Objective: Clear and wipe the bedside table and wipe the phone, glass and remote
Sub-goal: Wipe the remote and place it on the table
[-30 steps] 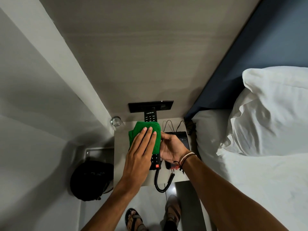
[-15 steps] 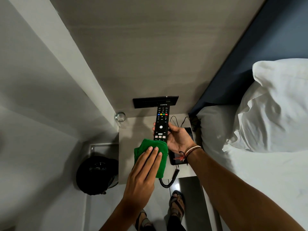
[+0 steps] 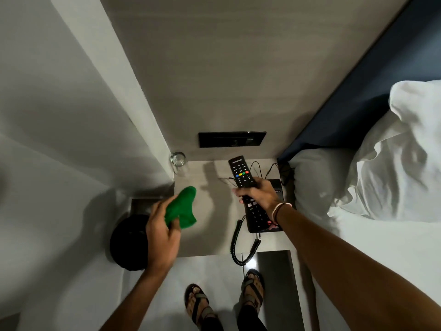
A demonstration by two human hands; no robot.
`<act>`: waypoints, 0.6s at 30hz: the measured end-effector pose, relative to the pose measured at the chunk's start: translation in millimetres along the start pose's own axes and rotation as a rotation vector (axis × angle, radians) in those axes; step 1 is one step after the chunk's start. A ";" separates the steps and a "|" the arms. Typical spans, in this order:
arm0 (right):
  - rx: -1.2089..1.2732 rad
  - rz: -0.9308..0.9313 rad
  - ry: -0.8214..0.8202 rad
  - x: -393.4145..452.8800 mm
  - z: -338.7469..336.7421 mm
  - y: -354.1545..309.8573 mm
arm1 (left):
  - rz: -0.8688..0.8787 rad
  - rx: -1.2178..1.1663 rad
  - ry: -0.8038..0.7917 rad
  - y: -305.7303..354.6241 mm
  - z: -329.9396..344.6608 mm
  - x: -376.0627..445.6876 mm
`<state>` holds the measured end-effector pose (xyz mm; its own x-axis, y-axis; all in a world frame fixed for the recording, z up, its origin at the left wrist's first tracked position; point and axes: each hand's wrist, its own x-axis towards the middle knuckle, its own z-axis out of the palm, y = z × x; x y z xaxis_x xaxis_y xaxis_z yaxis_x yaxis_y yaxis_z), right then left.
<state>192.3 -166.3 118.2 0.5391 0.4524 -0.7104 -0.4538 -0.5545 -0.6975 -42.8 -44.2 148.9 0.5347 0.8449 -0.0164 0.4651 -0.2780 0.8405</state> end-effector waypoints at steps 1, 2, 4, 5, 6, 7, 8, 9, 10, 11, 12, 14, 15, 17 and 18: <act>-0.103 -0.014 0.016 1.0 4.8 1.7 | -0.043 -0.010 0.019 -5.6 0.9 8.1; -0.194 -0.038 0.018 3.2 10.2 4.6 | -0.080 -0.023 0.028 -11.8 2.7 14.4; -0.439 -0.131 0.018 8.9 17.7 12.0 | -0.122 -0.064 0.042 -18.3 5.6 23.3; -0.617 -0.191 0.013 12.7 20.1 16.0 | -0.127 -0.080 0.053 -19.0 7.1 26.9; -0.811 -0.256 0.002 16.7 22.5 19.5 | -0.126 -0.091 0.061 -20.6 9.0 30.0; -0.996 -0.321 -0.014 23.0 26.7 23.3 | -0.130 -0.105 0.067 -25.4 11.9 32.7; -1.148 -0.384 -0.029 29.1 29.2 26.5 | -0.133 -0.125 0.070 -29.7 15.6 35.1; -1.267 -0.438 -0.047 33.5 31.0 27.7 | -0.143 -0.149 0.063 -31.7 19.2 36.1; -1.363 -0.477 -0.071 41.3 34.1 30.3 | -0.164 -0.179 0.056 -37.7 24.2 37.4; -1.441 -0.511 -0.094 50.1 37.0 32.6 | -0.191 -0.213 0.057 -43.6 29.3 38.9; -1.512 -0.547 -0.116 59.6 39.6 35.1 | -0.216 -0.252 0.066 -49.8 35.2 41.2; -1.648 -0.621 -0.153 73.4 42.3 37.8 | -0.283 -0.328 0.097 -60.5 44.9 42.9; -1.704 -0.660 -0.176 81.9 43.5 39.6 | -0.322 -0.369 0.115 -67.8 49.9 43.6; -1.795 -0.727 -0.241 97.3 46.2 40.8 | -0.390 -0.460 0.150 -83.0 56.0 44.3; -1.840 -0.763 -0.276 104.5 47.9 40.5 | -0.417 -0.509 0.171 -90.9 58.0 43.9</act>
<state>196.3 -108.1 11.2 0.0489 0.8708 -0.4891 0.9974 -0.0685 -0.0222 -20.7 -8.4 40.4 0.2445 0.9067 -0.3437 0.1953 0.3012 0.9333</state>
